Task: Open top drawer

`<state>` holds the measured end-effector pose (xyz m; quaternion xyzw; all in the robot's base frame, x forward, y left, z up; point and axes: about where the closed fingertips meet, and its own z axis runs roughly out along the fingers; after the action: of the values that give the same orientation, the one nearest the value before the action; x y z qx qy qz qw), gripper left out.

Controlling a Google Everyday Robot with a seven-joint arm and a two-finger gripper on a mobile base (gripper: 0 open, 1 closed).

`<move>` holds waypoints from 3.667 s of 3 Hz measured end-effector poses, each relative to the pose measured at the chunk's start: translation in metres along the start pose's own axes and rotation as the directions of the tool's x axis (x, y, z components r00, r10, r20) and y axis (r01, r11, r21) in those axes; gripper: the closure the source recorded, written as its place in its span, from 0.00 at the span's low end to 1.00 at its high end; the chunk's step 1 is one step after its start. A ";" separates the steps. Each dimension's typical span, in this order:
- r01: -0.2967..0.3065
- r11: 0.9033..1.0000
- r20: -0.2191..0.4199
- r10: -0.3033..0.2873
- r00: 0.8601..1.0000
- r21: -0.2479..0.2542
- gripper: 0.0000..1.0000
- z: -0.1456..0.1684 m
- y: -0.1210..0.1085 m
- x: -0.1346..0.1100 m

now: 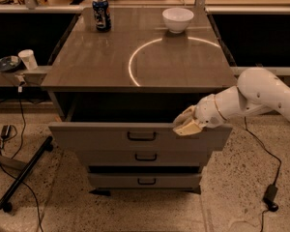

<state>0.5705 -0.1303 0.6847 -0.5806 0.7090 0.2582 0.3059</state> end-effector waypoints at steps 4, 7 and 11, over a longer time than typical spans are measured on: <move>-0.002 0.999 -0.010 0.001 1.000 -0.037 0.00 -0.029 0.034 0.014; 0.050 0.997 -0.001 -0.050 0.999 -0.062 0.00 -0.032 0.040 0.003; 0.044 0.999 -0.034 -0.044 0.998 0.009 0.00 -0.024 0.061 0.031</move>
Offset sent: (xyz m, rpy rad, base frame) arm -0.0433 -0.0365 0.0101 -0.0204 0.0302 -0.0215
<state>0.5033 -0.1566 0.6785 -0.5990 0.7023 0.2380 0.3022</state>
